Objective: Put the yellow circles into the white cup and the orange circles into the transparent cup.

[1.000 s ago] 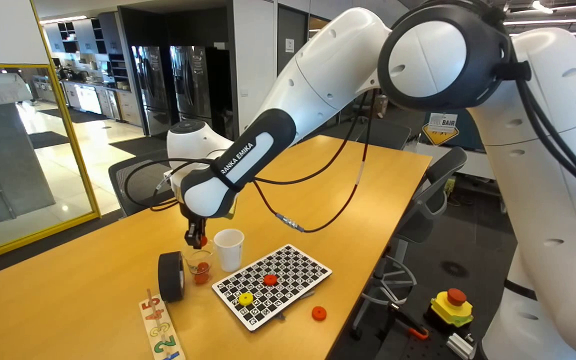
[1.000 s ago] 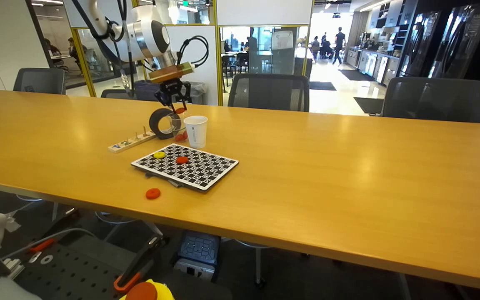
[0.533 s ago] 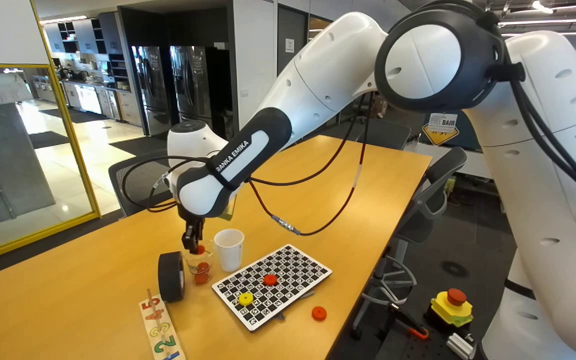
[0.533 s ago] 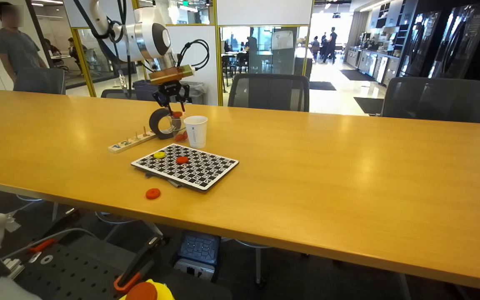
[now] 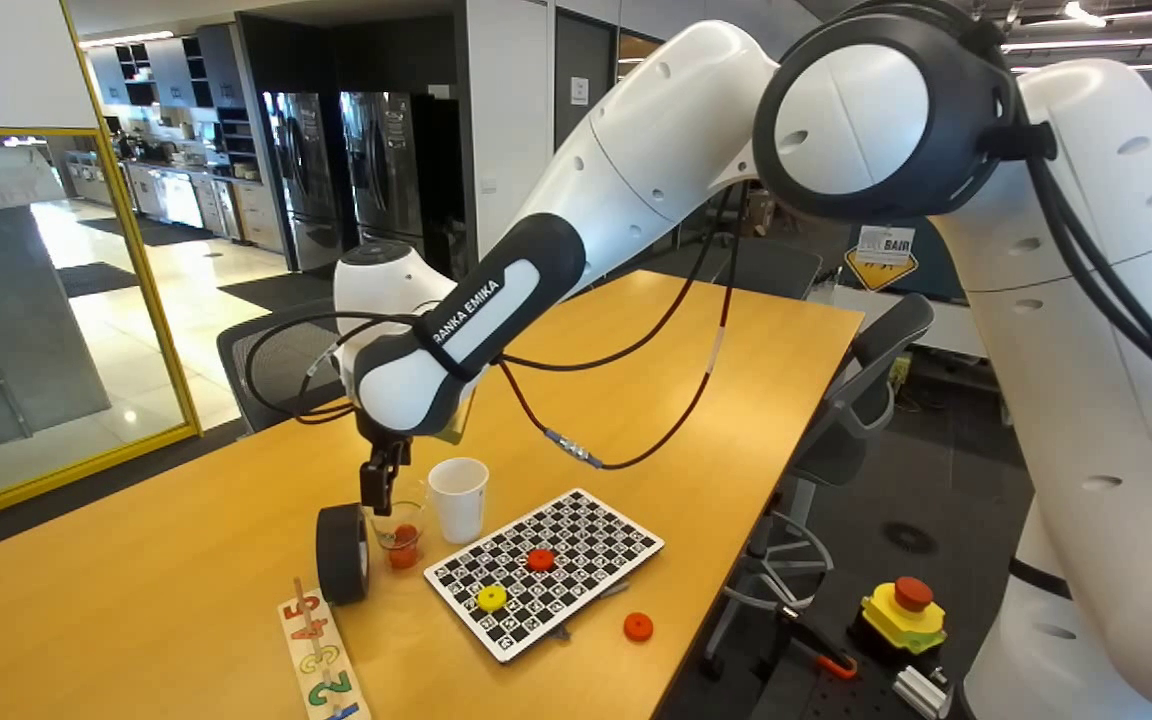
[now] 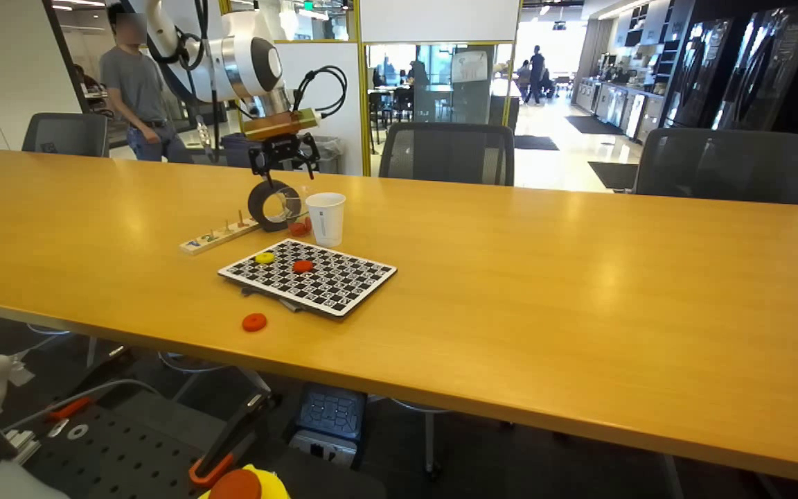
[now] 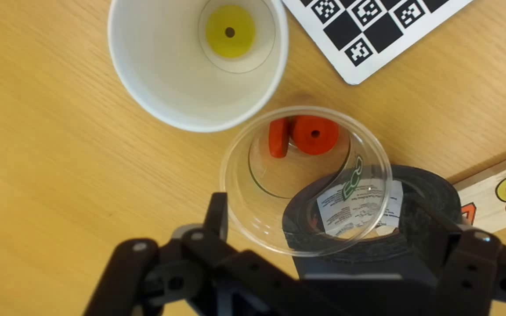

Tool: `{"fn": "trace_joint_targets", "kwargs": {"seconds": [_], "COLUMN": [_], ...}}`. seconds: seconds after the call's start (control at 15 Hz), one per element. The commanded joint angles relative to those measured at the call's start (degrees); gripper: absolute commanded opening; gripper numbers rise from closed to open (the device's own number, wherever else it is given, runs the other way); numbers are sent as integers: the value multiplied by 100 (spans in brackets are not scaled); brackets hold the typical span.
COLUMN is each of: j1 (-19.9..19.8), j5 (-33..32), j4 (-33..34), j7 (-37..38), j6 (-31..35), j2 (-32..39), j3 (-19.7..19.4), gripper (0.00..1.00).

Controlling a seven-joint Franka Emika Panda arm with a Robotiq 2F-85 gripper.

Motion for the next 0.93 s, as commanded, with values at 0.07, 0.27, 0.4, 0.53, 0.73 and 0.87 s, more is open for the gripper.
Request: {"fn": "trace_joint_targets", "kwargs": {"seconds": [0.07,0.27,0.4,0.53,0.73,0.87], "j1": [217,342,361,339,289,211], "j5": [125,158,237,339,524,732], "j4": [-816,-1384,-1751,-2028,-2281,-2334], "j7": [809,1473,1849,2109,2314,2261], "j6": [20,86,175,251,344,395], "j2": [-666,-951,-1074,-1150,-1167,-1083], "j3": [-47,-75,-66,-60,-90,-77], "gripper": [100,100,100,100,100,100]}}
